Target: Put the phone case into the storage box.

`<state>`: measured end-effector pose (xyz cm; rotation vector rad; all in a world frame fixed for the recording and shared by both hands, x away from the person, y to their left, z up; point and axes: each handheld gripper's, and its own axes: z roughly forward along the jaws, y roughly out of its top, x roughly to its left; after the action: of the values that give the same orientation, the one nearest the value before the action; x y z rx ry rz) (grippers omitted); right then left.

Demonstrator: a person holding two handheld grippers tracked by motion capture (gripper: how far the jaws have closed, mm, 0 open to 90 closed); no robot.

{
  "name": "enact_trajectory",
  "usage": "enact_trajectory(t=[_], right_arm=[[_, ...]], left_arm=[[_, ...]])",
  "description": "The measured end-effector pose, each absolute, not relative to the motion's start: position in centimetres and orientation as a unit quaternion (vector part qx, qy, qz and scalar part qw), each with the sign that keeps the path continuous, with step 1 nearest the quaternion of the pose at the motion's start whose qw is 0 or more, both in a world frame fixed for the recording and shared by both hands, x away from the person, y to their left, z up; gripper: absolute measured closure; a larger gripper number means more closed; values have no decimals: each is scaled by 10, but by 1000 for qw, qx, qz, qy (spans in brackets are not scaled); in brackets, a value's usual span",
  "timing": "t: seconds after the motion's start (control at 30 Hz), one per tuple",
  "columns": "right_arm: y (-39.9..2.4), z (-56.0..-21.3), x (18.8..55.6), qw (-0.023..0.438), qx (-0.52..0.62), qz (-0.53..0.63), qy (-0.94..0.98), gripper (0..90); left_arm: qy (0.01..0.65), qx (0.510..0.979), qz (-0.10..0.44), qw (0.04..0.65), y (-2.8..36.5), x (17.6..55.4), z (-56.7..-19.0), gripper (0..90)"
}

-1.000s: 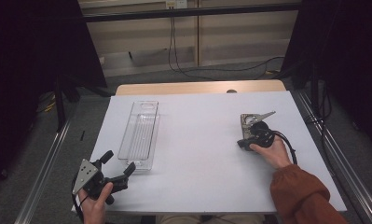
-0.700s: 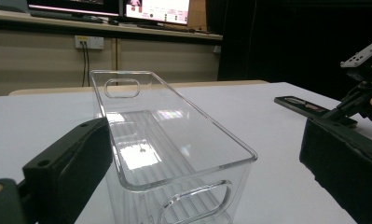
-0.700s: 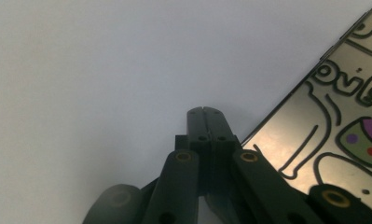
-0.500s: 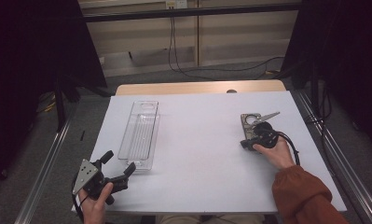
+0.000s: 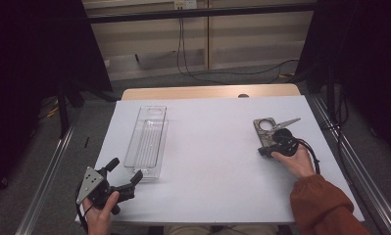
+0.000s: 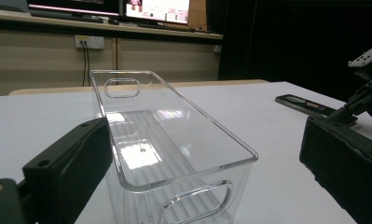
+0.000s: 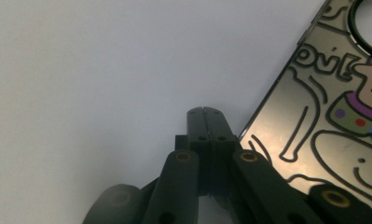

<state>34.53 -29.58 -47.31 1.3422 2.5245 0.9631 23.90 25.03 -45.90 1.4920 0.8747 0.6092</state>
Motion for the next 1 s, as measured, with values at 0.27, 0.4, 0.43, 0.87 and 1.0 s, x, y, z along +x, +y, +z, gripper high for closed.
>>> enact_trajectory(t=[0.27, 0.4, 0.43, 0.87, 1.0], right_arm=[[-307, -473, 343, 71, 456, 317, 828, 900], [-309, -473, 343, 72, 455, 318, 828, 900], [-310, -474, 343, 71, 452, 320, 830, 900], [-316, -474, 341, 73, 464, 324, 821, 900], [-314, -471, 340, 68, 448, 343, 823, 900]], left_arm=[[379, 646, 264, 608, 250, 239, -459, 25], [379, 646, 263, 608, 251, 239, -459, 25], [379, 645, 264, 609, 250, 239, -459, 25], [378, 646, 265, 608, 250, 239, -459, 25], [377, 647, 265, 608, 251, 239, -459, 25]])
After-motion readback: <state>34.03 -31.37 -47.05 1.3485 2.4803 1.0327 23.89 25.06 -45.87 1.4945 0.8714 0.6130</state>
